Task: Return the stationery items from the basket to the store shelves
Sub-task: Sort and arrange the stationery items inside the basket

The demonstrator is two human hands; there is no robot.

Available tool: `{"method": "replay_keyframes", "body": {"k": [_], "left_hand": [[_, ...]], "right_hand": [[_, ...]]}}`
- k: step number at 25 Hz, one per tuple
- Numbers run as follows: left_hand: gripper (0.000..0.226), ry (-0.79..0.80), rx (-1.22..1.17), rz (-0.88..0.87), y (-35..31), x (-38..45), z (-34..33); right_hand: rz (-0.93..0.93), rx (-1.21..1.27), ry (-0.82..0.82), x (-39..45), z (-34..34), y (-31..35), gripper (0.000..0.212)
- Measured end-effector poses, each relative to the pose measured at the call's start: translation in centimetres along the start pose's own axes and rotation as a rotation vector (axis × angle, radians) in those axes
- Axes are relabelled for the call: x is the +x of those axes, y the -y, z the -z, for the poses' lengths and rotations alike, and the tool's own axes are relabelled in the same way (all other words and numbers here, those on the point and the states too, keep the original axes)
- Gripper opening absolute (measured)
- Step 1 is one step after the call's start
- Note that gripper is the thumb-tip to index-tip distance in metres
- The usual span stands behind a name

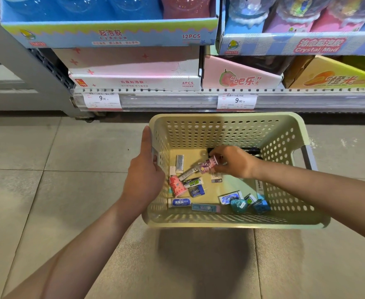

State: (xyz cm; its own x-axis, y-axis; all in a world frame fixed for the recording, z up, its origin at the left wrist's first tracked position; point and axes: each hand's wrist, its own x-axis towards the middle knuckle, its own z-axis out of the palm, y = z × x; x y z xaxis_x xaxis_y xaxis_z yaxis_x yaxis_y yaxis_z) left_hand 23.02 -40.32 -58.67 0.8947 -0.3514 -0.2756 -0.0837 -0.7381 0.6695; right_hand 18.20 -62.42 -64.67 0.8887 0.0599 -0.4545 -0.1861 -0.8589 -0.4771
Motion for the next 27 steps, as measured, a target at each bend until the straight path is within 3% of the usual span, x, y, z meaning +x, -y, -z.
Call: {"method": "replay_keyframes", "body": {"k": [2,4,9,15,20,27], "left_hand": [[0.080,-0.001,-0.001,0.014,0.0,0.0,0.0],[0.080,-0.004,0.006,0.026,0.0,0.0,0.0],[0.080,-0.010,0.016,0.013,0.0,0.0,0.0],[0.080,-0.018,0.014,0.015,0.1,0.1,-0.1],[0.079,-0.022,0.020,0.008,0.3,0.2,-0.2],[0.080,-0.025,0.020,-0.002,0.2,0.1,-0.2]], "right_hand": [[0.042,0.045,-0.117,0.4,-0.3,0.4,0.044],[0.090,-0.075,-0.238,0.8,-1.0,0.5,0.050],[0.235,-0.336,-0.408,1.9,-1.7,1.3,0.028],[0.270,-0.636,-0.397,3.0,-1.7,1.8,0.035],[0.372,-0.702,-0.393,3.1,-1.6,1.8,0.033],[0.349,-0.657,-0.401,3.4,-2.0,1.4,0.033]]}}
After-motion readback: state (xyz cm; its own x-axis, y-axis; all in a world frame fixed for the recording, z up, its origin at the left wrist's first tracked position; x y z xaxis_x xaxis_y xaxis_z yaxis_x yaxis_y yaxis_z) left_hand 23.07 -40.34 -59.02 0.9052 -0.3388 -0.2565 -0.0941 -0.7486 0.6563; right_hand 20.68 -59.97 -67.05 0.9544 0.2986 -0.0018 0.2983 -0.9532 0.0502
